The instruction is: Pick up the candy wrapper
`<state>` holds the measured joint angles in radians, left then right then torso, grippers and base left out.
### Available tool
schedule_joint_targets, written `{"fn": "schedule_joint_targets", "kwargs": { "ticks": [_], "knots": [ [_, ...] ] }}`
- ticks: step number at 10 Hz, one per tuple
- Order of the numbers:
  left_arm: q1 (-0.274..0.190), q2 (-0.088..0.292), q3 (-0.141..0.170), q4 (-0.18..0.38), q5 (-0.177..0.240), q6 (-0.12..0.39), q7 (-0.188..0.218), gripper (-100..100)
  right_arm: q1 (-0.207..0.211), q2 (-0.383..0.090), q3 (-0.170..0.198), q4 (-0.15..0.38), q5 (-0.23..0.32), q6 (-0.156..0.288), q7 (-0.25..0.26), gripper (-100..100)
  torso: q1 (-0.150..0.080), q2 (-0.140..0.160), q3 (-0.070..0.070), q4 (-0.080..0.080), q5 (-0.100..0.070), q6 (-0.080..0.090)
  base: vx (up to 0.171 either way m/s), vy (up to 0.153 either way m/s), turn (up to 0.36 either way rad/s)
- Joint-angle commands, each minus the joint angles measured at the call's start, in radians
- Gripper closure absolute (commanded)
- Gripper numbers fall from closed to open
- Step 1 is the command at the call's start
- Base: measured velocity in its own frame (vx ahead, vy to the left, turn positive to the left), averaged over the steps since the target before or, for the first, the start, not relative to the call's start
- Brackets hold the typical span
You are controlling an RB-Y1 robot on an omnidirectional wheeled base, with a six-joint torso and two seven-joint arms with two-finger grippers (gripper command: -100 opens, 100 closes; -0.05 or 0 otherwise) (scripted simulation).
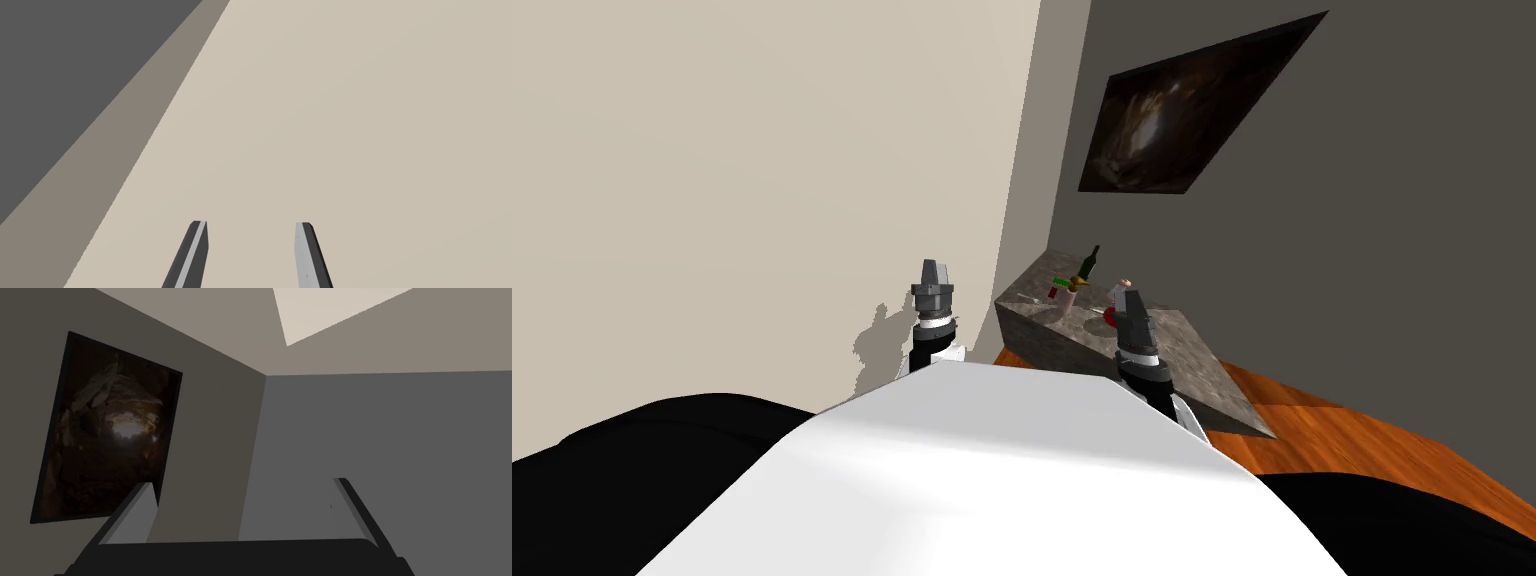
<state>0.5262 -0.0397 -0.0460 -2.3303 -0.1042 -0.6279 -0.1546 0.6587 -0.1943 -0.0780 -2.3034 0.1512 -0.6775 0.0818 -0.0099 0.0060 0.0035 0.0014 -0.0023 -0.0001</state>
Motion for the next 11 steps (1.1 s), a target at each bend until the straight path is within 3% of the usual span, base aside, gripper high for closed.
{"fn": "schedule_joint_targets", "kwargs": {
  "ticks": [1, 2, 5, 6, 8, 9, 10, 11],
  "knots": [
    [0.000, 0.000, 0.000, 0.000, 0.000, 0.000, 0.000, 0, 0.043, -0.041, -0.030, 0.037, 0.050, -0.028, 0.050, -100, 0.000, 0.000, 0.000, 0.000, 0.000, 0.000, -0.089, -0.143, 0.351],
    [0.000, 0.000, 0.000, 0.000, 0.000, 0.000, 0.000, 0, 0.043, -0.041, -0.030, 0.037, 0.057, -0.028, 0.051, -100, -0.001, -0.001, 0.000, 0.000, 0.000, 0.000, -0.057, -0.109, 0.175],
    [0.000, 0.000, 0.000, 0.000, 0.000, 0.000, 0.000, 0, 0.132, -0.128, -0.102, 0.117, 0.153, -0.075, 0.140, -100, 0.000, -0.002, -0.001, 0.000, 0.000, 0.000, -0.088, -0.108, 0.364],
    [0.000, 0.000, 0.000, 0.000, 0.000, 0.000, 0.000, 0, 0.132, -0.128, -0.102, 0.117, 0.167, -0.075, 0.150, -100, -0.001, -0.002, -0.001, 0.000, 0.000, 0.000, -0.065, -0.081, 0.211],
    [0.000, 0.000, 0.000, 0.000, 0.000, 0.000, 0.000, 0, 0.192, -0.192, -0.156, 0.183, 0.230, -0.106, 0.208, -100, 0.002, -0.005, -0.003, -0.001, 0.000, 0.000, -0.067, -0.076, 0.388],
    [0.000, 0.000, 0.000, 0.000, 0.000, 0.000, 0.000, 0, 0.194, -0.192, -0.156, 0.183, 0.244, -0.106, 0.222, -100, 0.001, -0.004, -0.002, -0.001, 0.000, 0.000, -0.052, -0.069, 0.193],
    [0.000, 0.000, 0.000, 0.000, 0.000, 0.000, 0.000, 0, 0.226, -0.225, -0.183, 0.220, 0.284, -0.122, 0.258, -100, 0.002, -0.006, -0.003, -0.001, 0.000, 0.001, -0.053, -0.066, 0.343],
    [0.000, 0.000, 0.000, 0.000, 0.000, 0.000, 0.000, 0, 0.226, -0.225, -0.183, 0.220, 0.284, -0.122, 0.260, -100, 0.002, -0.006, -0.003, -0.001, 0.000, 0.000, -0.043, -0.051, 0.174]
  ]
}}
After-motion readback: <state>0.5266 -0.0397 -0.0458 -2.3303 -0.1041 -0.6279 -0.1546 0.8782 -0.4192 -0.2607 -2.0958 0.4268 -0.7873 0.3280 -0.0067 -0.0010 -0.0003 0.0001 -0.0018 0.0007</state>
